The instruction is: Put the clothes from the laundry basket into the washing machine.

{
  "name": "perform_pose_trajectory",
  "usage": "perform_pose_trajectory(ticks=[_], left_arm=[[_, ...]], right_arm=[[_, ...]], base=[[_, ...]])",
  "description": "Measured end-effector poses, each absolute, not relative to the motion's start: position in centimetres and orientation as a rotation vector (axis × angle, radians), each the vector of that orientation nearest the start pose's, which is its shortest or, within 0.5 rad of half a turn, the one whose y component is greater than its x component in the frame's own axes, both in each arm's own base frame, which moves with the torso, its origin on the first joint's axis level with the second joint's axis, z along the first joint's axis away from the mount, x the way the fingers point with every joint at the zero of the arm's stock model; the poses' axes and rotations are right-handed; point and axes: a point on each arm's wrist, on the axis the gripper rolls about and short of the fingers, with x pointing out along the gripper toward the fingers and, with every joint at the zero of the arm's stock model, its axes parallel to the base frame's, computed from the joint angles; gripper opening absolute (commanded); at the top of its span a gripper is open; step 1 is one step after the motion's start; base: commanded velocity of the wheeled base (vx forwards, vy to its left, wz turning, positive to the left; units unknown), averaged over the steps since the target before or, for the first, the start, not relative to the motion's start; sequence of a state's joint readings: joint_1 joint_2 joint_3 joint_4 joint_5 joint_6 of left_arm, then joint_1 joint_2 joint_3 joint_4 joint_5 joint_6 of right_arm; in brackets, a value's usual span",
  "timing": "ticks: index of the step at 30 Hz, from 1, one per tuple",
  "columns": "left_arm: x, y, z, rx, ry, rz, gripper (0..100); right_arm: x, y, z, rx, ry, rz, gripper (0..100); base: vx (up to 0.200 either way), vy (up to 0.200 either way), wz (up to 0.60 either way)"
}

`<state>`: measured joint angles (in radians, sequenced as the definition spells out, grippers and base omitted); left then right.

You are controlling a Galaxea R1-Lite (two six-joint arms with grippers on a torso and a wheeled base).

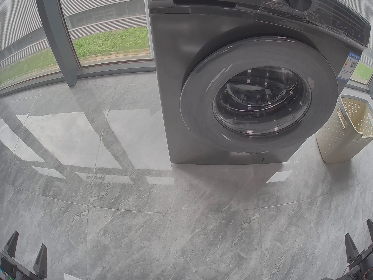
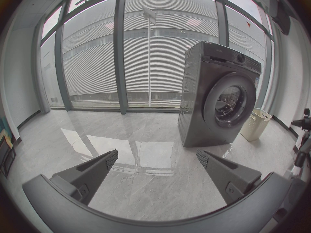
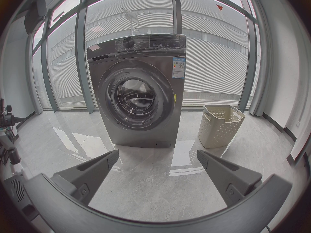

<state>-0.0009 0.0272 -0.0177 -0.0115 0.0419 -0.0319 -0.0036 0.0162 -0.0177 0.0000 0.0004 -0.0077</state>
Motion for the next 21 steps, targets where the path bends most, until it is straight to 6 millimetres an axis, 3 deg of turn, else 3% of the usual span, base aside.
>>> perform_pose_trajectory(ticks=[12,21], left_arm=[[-2.30,0.01,8.07,0.000,-0.003,0.001,100],[-2.30,0.01,8.07,-0.004,-0.003,0.001,100]], right_arm=[[-2.29,0.00,8.07,0.011,-0.002,-0.007,100],[-2.29,0.01,8.05,0.006,0.001,-0.002,100]], base=[[0.000,0.000,0.00],[0.000,-0.200,0.00]])
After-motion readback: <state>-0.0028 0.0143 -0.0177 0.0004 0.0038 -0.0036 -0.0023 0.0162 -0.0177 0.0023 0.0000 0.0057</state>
